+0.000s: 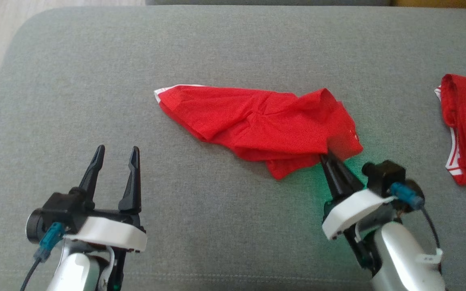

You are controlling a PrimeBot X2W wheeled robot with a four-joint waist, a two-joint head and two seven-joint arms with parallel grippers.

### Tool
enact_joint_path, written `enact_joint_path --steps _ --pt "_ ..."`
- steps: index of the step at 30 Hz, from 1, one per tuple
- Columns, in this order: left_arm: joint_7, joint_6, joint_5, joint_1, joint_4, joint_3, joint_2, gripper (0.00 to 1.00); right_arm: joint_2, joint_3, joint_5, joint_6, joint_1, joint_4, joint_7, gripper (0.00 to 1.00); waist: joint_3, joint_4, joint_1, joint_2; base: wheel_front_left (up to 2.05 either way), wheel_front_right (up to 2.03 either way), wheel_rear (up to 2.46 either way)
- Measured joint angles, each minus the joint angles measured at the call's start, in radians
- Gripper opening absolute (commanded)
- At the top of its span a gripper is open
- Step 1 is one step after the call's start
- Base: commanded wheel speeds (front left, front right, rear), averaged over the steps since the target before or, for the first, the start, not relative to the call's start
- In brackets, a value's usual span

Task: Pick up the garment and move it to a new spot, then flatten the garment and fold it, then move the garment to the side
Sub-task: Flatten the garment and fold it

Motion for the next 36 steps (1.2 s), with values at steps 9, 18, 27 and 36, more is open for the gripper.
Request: enact_joint_path --steps 9,18,27,36 --pt "-0.007 -0.002 0.000 -0.035 0.005 -0.007 -0.005 1.00 -0.020 -0.065 -0.002 0.000 -0.105 -0.123 0.036 0.00 0.028 -0.015 0.0000 0.0000 0.00 0.00 0.00" --pt "-0.009 -0.026 0.009 -0.093 0.030 -0.021 -0.022 1.00 -0.088 -0.064 0.013 0.000 -0.339 0.049 0.069 0.00 0.081 0.019 0.0000 0.0000 0.00 0.00 0.00" --pt "-0.009 -0.045 0.020 -0.130 0.047 -0.021 -0.042 1.00 -0.099 0.012 0.125 0.000 -0.489 0.343 -0.095 1.00 0.126 0.037 0.0000 0.0000 0.00 0.00 0.00" --pt "-0.013 -0.045 0.036 -0.135 0.052 -0.010 -0.044 1.00 -0.115 0.077 0.186 0.000 -0.467 0.351 -0.212 1.00 0.089 0.000 0.0000 0.0000 0.00 0.00 0.00"
